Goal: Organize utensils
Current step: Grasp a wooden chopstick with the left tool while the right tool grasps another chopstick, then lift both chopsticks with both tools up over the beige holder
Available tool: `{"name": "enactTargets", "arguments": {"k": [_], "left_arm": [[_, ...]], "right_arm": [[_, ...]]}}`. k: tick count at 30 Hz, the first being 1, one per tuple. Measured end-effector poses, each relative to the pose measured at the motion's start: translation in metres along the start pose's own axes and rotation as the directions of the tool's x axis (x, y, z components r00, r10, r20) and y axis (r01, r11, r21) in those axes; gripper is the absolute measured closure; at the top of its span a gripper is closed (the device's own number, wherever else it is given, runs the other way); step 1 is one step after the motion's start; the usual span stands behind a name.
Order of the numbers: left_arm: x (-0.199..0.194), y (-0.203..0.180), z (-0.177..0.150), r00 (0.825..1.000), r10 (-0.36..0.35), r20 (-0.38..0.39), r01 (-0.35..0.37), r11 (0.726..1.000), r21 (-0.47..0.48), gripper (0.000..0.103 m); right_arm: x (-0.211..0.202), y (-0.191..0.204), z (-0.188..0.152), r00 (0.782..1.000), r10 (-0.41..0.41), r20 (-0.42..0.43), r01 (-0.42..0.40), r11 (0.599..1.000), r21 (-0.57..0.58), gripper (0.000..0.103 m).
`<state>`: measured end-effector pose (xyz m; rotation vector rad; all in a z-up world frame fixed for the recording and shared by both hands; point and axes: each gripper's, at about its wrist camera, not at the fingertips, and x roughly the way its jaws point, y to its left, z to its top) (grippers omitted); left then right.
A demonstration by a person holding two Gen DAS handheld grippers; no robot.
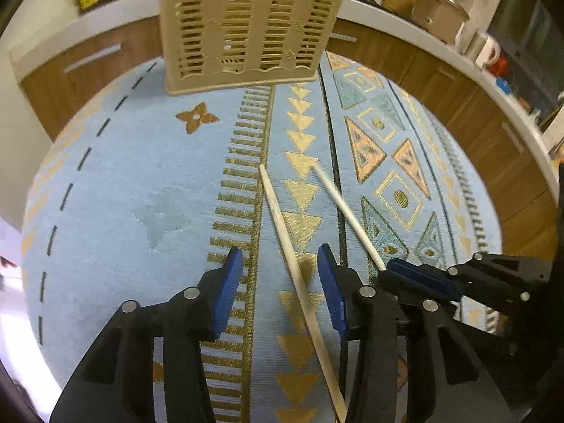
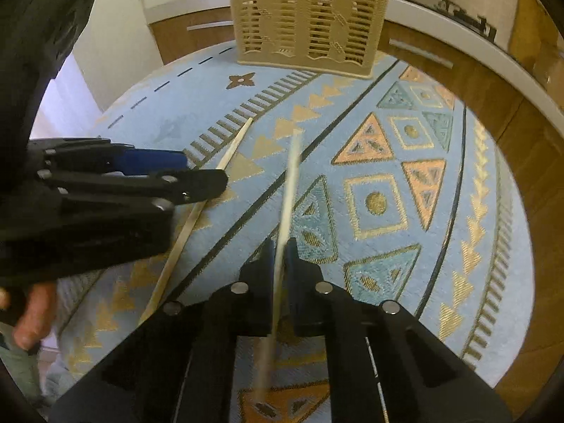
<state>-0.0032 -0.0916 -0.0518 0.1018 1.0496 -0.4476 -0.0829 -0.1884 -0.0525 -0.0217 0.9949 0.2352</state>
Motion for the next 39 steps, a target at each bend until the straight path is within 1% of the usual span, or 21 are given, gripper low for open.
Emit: {"name": "enactTargets", "arguments": {"k": [2, 4, 5, 7, 9, 11, 14, 15, 17, 18, 19, 20, 22, 24, 28, 31, 33, 35, 36, 37, 39], "left_arm": [[0.003, -0.012, 0.0, 1.0, 0.021, -0.001, -0.021, 0.999, 0.04, 0.062], [0.004, -0.019, -0.001, 0.998, 0.056, 0.002, -0.056, 0.996, 0.075, 0.062], [0.006, -0.024, -0.002, 0.996, 0.085, 0.007, -0.085, 0.992, 0.098, 0.062], [0.008, -0.03, -0.003, 0.992, 0.122, 0.016, -0.123, 0.984, 0.129, 0.066], [0.009, -0.033, -0.005, 0.99, 0.136, 0.023, -0.138, 0.979, 0.152, 0.068], [0.01, -0.03, -0.005, 0.991, 0.129, 0.024, -0.131, 0.978, 0.159, 0.069], [0.009, -0.029, -0.007, 0.991, 0.134, 0.028, -0.137, 0.975, 0.176, 0.074], [0.009, -0.03, -0.009, 0.99, 0.135, 0.03, -0.138, 0.973, 0.184, 0.079], [0.009, -0.035, -0.011, 0.988, 0.146, 0.04, -0.151, 0.967, 0.203, 0.084], [0.009, -0.037, -0.012, 0.989, 0.142, 0.045, -0.149, 0.965, 0.214, 0.096], [0.01, -0.038, -0.012, 0.987, 0.153, 0.049, -0.16, 0.963, 0.219, 0.098], [0.01, -0.038, -0.012, 0.987, 0.151, 0.05, -0.158, 0.964, 0.215, 0.098], [0.008, -0.029, -0.01, 0.994, 0.102, 0.039, -0.107, 0.98, 0.168, 0.099], [0.005, -0.018, -0.01, 0.998, 0.064, 0.028, -0.067, 0.988, 0.139, 0.099], [-0.004, 0.007, -0.01, 1.0, 0.015, 0.024, -0.017, 0.997, 0.077, 0.099], [-0.006, 0.017, -0.011, 1.0, 0.008, 0.017, -0.009, 0.997, 0.07, 0.099], [-0.004, 0.019, -0.011, 1.0, -0.005, -0.004, 0.005, 0.997, 0.082, 0.098], [-0.003, 0.021, -0.01, 1.0, -0.022, -0.018, 0.023, 0.996, 0.083, 0.092], [-0.003, 0.022, -0.009, 0.999, -0.025, -0.021, 0.027, 0.996, 0.082, 0.082], [-0.003, 0.022, -0.007, 0.999, -0.026, -0.021, 0.028, 0.996, 0.083, 0.075], [-0.001, 0.021, -0.003, 1.0, -0.013, -0.025, 0.016, 0.996, 0.091, 0.073]], "right_arm": [[-0.001, -0.008, -0.001, 1.0, 0.023, -0.001, -0.023, 0.999, 0.032, 0.099], [-0.002, -0.016, -0.002, 1.0, 0.01, 0.005, -0.01, 0.999, 0.052, 0.099], [-0.003, -0.02, -0.002, 1.0, 0.009, 0.004, -0.009, 0.998, 0.062, 0.099], [-0.005, -0.031, -0.003, 1.0, 0.019, 0.005, -0.019, 0.995, 0.094, 0.099], [-0.008, -0.042, -0.004, 1.0, 0.024, 0.009, -0.025, 0.992, 0.124, 0.099], [-0.01, -0.05, -0.005, 1.0, 0.027, 0.012, -0.029, 0.989, 0.147, 0.099], [-0.009, -0.057, -0.007, 0.999, 0.032, 0.0, -0.032, 0.986, 0.165, 0.099], [-0.008, -0.058, -0.008, 0.999, 0.032, -0.007, -0.03, 0.986, 0.167, 0.099], [-0.005, -0.057, -0.008, 0.999, 0.032, -0.017, -0.029, 0.985, 0.168, 0.099], [-0.005, -0.056, -0.008, 0.999, 0.032, -0.02, -0.028, 0.985, 0.168, 0.099], [-0.005, -0.056, -0.007, 0.999, 0.031, -0.021, -0.027, 0.985, 0.168, 0.099], [-0.004, -0.055, -0.007, 0.999, 0.035, -0.023, -0.031, 0.985, 0.168, 0.099], [-0.004, -0.057, -0.006, 0.998, 0.053, -0.026, -0.047, 0.983, 0.175, 0.099], [-0.004, -0.06, -0.005, 0.997, 0.065, -0.031, -0.058, 0.981, 0.187, 0.099], [-0.006, -0.068, -0.001, 0.999, 0.048, -0.026, -0.042, 0.979, 0.2, 0.099], [-0.003, -0.071, 0.0, 0.998, 0.041, -0.042, -0.032, 0.979, 0.201, 0.099], [0.0, -0.072, 0.001, 0.998, 0.046, -0.05, -0.036, 0.98, 0.195, 0.099], [0.002, -0.073, 0.005, 0.996, 0.067, -0.066, -0.054, 0.981, 0.185, 0.098], [0.002, -0.073, 0.007, 0.994, 0.081, -0.075, -0.067, 0.982, 0.179, 0.098], [0.003, -0.073, 0.008, 0.992, 0.09, -0.083, -0.074, 0.982, 0.175, 0.096], [0.005, -0.074, 0.014, 0.99, 0.088, -0.107, -0.071, 0.985, 0.16, 0.092]]}}
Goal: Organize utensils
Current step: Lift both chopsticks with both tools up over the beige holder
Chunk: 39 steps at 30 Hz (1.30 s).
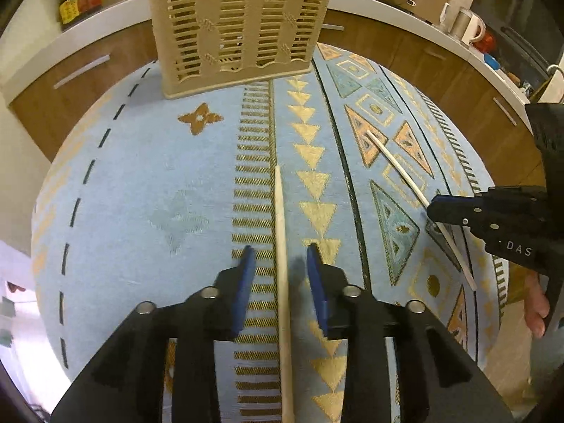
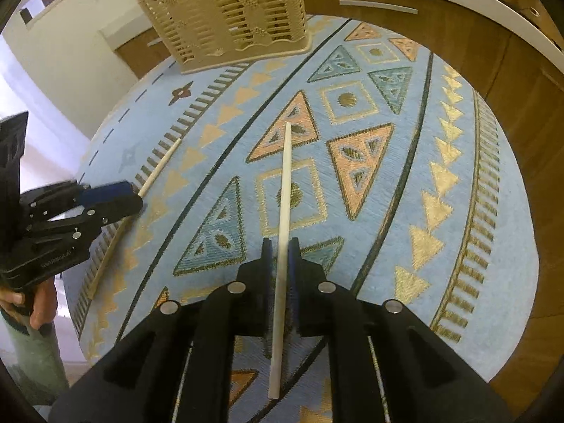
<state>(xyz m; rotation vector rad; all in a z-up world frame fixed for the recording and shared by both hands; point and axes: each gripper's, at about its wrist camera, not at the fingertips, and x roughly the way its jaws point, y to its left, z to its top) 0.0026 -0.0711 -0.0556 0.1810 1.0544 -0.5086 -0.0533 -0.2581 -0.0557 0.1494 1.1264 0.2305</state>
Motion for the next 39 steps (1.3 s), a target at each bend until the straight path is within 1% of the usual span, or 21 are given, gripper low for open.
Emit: {"name": "enactTargets", "arguments": {"k": [2, 4, 9, 12, 13, 14, 15, 16, 17, 18, 22, 25, 26, 28, 30, 31, 32, 34, 36, 37, 39], "left_arm": [[0.004, -0.002, 0.003, 1.0, 0.005, -0.013, -0.004, 1.0, 0.02, 0.073], [0.007, -0.005, 0.005, 1.0, 0.018, -0.022, -0.017, 0.999, 0.042, 0.073], [0.01, -0.01, 0.007, 0.999, 0.039, -0.036, -0.037, 0.996, 0.076, 0.072], [0.012, -0.012, 0.011, 0.997, 0.048, -0.053, -0.043, 0.995, 0.093, 0.072], [0.013, -0.013, 0.012, 0.997, 0.052, -0.056, -0.046, 0.994, 0.1, 0.072], [0.014, -0.014, 0.013, 0.997, 0.058, -0.058, -0.051, 0.993, 0.109, 0.073], [0.014, -0.016, 0.014, 0.996, 0.07, -0.057, -0.063, 0.991, 0.119, 0.076], [0.015, -0.018, 0.014, 0.994, 0.098, -0.051, -0.09, 0.987, 0.136, 0.083], [0.015, -0.02, 0.013, 0.991, 0.123, -0.043, -0.115, 0.982, 0.148, 0.088], [0.016, -0.021, 0.012, 0.99, 0.135, -0.034, -0.128, 0.98, 0.153, 0.099], [0.015, -0.024, 0.01, 0.986, 0.164, 0.007, -0.163, 0.976, 0.146, 0.099], [0.004, -0.019, 0.016, 0.991, 0.121, 0.065, -0.126, 0.988, 0.087, 0.1], [-0.007, -0.015, 0.022, 0.989, 0.094, 0.117, -0.101, 0.993, 0.062, 0.099], [-0.027, -0.009, 0.031, 0.981, 0.068, 0.184, -0.074, 0.997, 0.022, 0.099], [-0.051, -0.001, 0.042, 0.961, 0.032, 0.276, -0.028, 0.999, -0.017, 0.1], [-0.065, 0.005, 0.05, 0.945, 0.012, 0.326, 0.001, 0.999, -0.039, 0.099], [-0.073, 0.008, 0.056, 0.935, 0.005, 0.354, 0.014, 0.999, -0.052, 0.099], [-0.092, 0.014, 0.069, 0.906, -0.016, 0.423, 0.049, 0.997, -0.065, 0.099], [-0.114, 0.022, 0.089, 0.865, -0.034, 0.501, 0.084, 0.994, -0.076, 0.099], [-0.121, 0.021, 0.093, 0.854, -0.038, 0.519, 0.091, 0.993, -0.077, 0.099], [-0.135, 0.023, 0.116, 0.812, -0.052, 0.582, 0.116, 0.991, -0.073, 0.099]], "right_arm": [[0.001, 0.001, 0.006, 1.0, -0.004, -0.012, 0.004, 1.0, -0.016, 0.081], [0.003, 0.004, 0.011, 1.0, 0.003, -0.014, -0.003, 1.0, -0.03, 0.076], [0.011, 0.007, 0.025, 0.999, 0.008, -0.046, -0.009, 1.0, -0.017, 0.076], [0.017, 0.011, 0.034, 0.997, -0.024, -0.079, 0.021, 0.999, -0.04, 0.077], [0.019, 0.016, 0.036, 0.994, -0.049, -0.093, 0.043, 0.997, -0.066, 0.079], [0.02, 0.02, 0.037, 0.992, -0.081, -0.098, 0.073, 0.993, -0.088, 0.087], [0.021, 0.022, 0.037, 0.99, -0.105, -0.098, 0.095, 0.99, -0.103, 0.09], [0.021, 0.025, 0.036, 0.986, -0.132, -0.097, 0.12, 0.985, -0.127, 0.096], [0.021, 0.026, 0.036, 0.986, -0.133, -0.099, 0.119, 0.984, -0.136, 0.098], [0.021, 0.026, 0.035, 0.987, -0.13, -0.099, 0.116, 0.984, -0.134, 0.099], [0.02, 0.027, 0.03, 0.99, -0.123, -0.072, 0.112, 0.985, -0.134, 0.099], [0.009, 0.029, 0.032, 0.998, -0.051, -0.037, 0.046, 0.992, -0.117, 0.099], [0.003, 0.027, 0.033, 0.999, -0.036, -0.021, 0.034, 0.993, -0.116, 0.099], [-0.013, 0.029, 0.038, 0.999, 0.01, 0.032, -0.006, 0.993, -0.119, 0.099], [-0.029, 0.029, 0.044, 0.994, 0.058, 0.093, -0.046, 0.991, -0.126, 0.099], [-0.037, 0.03, 0.048, 0.988, 0.08, 0.129, -0.063, 0.989, -0.135, 0.099], [-0.047, 0.032, 0.053, 0.98, 0.103, 0.169, -0.079, 0.986, -0.146, 0.099], [-0.063, 0.035, 0.063, 0.963, 0.137, 0.231, -0.1, 0.982, -0.163, 0.099], [-0.079, 0.04, 0.08, 0.939, 0.174, 0.295, -0.126, 0.976, -0.176, 0.099], [-0.091, 0.043, 0.089, 0.921, 0.198, 0.335, -0.142, 0.973, -0.183, 0.099], [-0.11, 0.044, 0.11, 0.88, 0.234, 0.414, -0.163, 0.966, -0.201, 0.099]]}}
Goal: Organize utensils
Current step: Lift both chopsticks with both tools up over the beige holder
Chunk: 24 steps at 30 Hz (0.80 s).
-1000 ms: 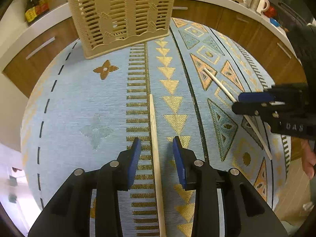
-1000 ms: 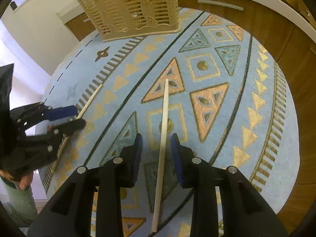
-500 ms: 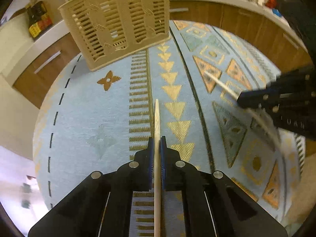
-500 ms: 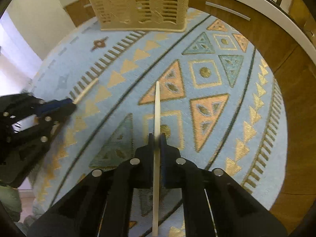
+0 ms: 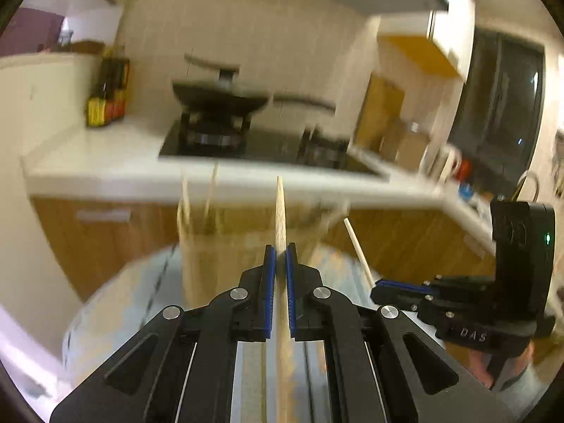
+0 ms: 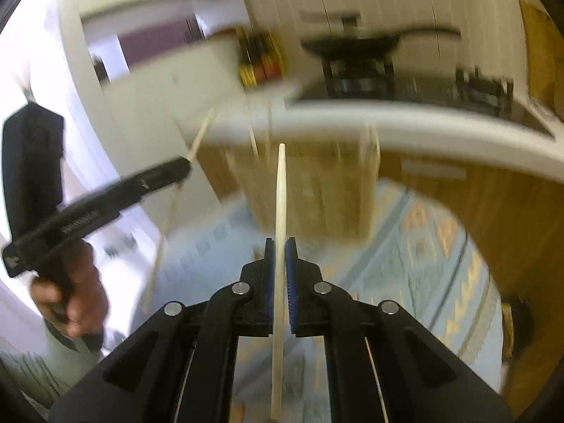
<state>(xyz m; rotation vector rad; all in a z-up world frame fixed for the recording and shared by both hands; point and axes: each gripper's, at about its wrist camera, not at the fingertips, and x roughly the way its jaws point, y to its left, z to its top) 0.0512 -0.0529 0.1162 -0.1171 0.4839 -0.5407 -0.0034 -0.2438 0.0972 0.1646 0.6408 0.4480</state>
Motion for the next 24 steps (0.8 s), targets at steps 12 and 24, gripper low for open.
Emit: {"name": "enactTargets", "arguments": {"k": [12, 24], "left_arm": [[0.044, -0.004, 0.087, 0.947, 0.083, 0.311, -0.062, 0.995, -0.076, 0.099], [0.107, 0.012, 0.08, 0.914, 0.174, 0.367, -0.141, 0.983, -0.116, 0.099]], "right_arm": [[-0.013, -0.01, 0.105, 0.808, -0.158, 0.568, 0.21, 0.977, -0.026, 0.099], [0.054, -0.05, 0.113, 0.761, -0.249, 0.599, 0.268, 0.962, 0.058, 0.099]]}}
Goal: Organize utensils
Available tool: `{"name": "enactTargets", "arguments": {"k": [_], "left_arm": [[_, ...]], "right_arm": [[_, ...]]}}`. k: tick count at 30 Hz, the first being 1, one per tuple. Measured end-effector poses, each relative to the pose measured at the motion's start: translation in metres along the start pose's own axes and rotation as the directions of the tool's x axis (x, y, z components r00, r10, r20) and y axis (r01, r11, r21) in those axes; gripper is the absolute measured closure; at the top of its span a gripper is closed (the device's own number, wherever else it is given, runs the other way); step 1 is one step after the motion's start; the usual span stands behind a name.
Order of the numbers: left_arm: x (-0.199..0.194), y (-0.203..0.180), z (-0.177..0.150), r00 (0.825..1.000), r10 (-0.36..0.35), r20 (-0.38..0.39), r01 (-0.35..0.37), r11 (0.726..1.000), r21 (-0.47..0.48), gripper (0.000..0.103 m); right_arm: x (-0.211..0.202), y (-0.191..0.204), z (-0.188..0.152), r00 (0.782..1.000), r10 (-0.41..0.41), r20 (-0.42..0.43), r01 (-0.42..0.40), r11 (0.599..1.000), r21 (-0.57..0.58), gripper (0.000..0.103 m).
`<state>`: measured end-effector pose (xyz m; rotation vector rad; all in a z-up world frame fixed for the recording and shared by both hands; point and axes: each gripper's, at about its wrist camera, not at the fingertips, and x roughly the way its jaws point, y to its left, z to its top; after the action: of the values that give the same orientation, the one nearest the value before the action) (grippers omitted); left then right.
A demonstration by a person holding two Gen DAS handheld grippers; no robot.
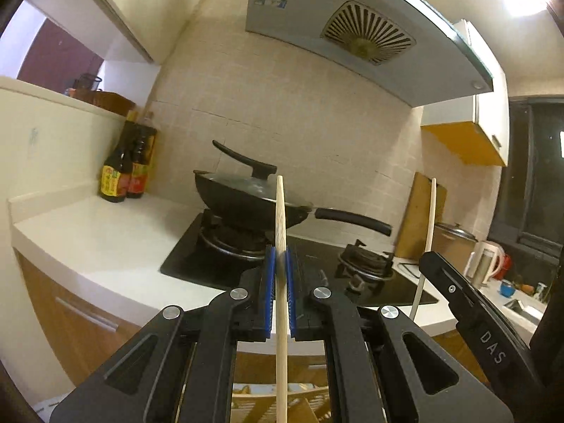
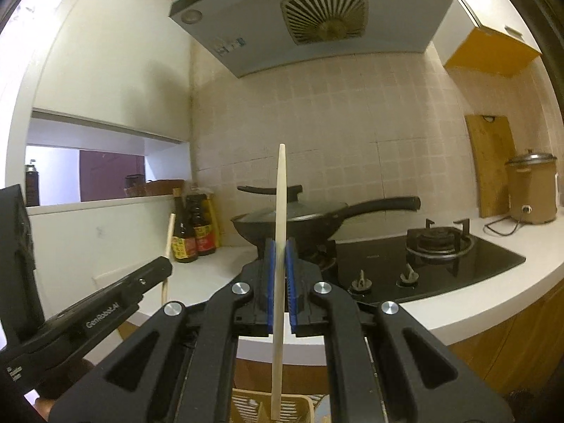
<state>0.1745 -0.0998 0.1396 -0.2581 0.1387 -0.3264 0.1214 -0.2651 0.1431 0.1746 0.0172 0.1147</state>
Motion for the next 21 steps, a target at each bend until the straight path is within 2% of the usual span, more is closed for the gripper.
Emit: {"name": "enactTargets", "arguments": {"k": [6, 10, 12, 13, 14, 15, 16, 17, 18, 21], "left_arm": [[0.007, 0.004, -0.015, 1.0, 0.021, 0.014, -0.021, 1.0, 0.012, 0.099], [0.003, 0.006, -0.021, 1.0, 0.011, 0.01, -0.011, 1.0, 0.018, 0.098], [-0.002, 0.009, -0.022, 1.0, -0.014, -0.008, 0.014, 1.0, 0.009, 0.098], [-0.003, 0.01, -0.023, 1.0, -0.017, -0.017, 0.017, 1.0, 0.008, 0.096], [-0.007, 0.012, -0.024, 0.999, -0.026, -0.029, 0.026, 1.0, 0.007, 0.094], [-0.01, 0.014, -0.024, 0.999, -0.033, -0.036, 0.034, 0.999, 0.004, 0.088], [-0.015, 0.016, -0.024, 0.998, -0.043, -0.045, 0.043, 0.999, 0.001, 0.076], [-0.02, 0.017, -0.024, 0.998, -0.051, -0.049, 0.051, 0.999, -0.005, 0.069], [-0.025, 0.018, -0.024, 0.997, -0.061, -0.051, 0.061, 0.998, -0.012, 0.056], [-0.048, 0.023, -0.022, 0.993, -0.101, -0.069, 0.099, 0.995, -0.031, 0.041]], "right_arm": [[0.011, -0.009, -0.023, 1.0, -0.01, -0.019, 0.011, 1.0, 0.029, 0.099], [0.006, -0.007, -0.03, 1.0, -0.025, -0.008, 0.025, 1.0, 0.017, 0.098], [0.003, -0.006, -0.03, 0.999, -0.015, -0.03, 0.015, 1.0, 0.019, 0.098], [0.0, -0.006, -0.03, 0.999, -0.001, -0.045, 0.002, 1.0, 0.022, 0.094], [-0.004, -0.006, -0.03, 0.998, 0.01, -0.059, -0.009, 1.0, 0.023, 0.085], [-0.007, -0.007, -0.029, 0.998, 0.016, -0.065, -0.015, 1.0, 0.022, 0.079], [-0.015, -0.007, -0.028, 0.997, 0.02, -0.069, -0.019, 1.0, 0.025, 0.066], [-0.022, -0.009, -0.027, 0.997, 0.025, -0.07, -0.023, 0.999, 0.031, 0.056], [-0.029, -0.009, -0.027, 0.997, 0.029, -0.07, -0.026, 0.999, 0.034, 0.055], [-0.059, -0.01, -0.026, 0.994, 0.041, -0.101, -0.038, 0.999, 0.035, 0.054]]}}
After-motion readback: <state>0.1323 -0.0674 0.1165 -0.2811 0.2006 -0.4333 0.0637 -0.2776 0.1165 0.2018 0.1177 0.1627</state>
